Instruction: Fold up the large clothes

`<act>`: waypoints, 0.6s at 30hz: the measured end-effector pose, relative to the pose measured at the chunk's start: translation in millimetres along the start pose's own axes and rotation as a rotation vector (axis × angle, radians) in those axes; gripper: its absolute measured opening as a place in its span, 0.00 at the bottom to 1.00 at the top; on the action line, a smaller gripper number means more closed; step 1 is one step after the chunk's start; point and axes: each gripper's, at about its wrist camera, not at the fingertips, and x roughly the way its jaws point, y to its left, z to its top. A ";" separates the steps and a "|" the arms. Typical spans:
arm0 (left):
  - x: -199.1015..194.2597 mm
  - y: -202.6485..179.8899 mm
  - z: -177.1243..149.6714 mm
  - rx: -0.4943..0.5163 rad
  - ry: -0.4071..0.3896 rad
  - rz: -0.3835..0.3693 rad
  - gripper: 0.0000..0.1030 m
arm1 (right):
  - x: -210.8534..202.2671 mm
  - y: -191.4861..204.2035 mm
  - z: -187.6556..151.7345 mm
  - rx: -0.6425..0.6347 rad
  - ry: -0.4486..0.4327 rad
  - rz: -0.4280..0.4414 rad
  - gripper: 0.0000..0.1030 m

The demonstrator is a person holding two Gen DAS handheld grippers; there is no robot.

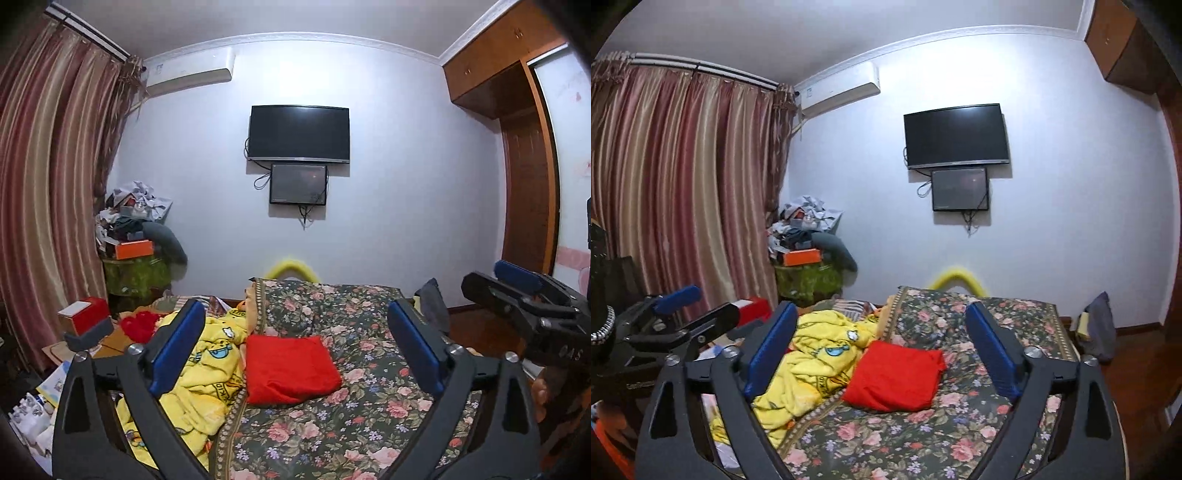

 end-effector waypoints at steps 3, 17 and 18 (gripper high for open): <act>-3.1 0.8 -2.8 -0.001 0.000 0.000 0.98 | -1.4 2.4 -0.9 -0.016 -0.004 -0.025 1.00; -0.6 11.6 -8.1 -0.040 0.022 -0.001 0.99 | -2.5 0.4 -8.4 -0.013 0.021 -0.030 1.00; -0.2 11.7 -8.6 -0.039 0.023 0.001 0.99 | -3.0 0.4 -10.4 -0.010 0.022 -0.030 1.00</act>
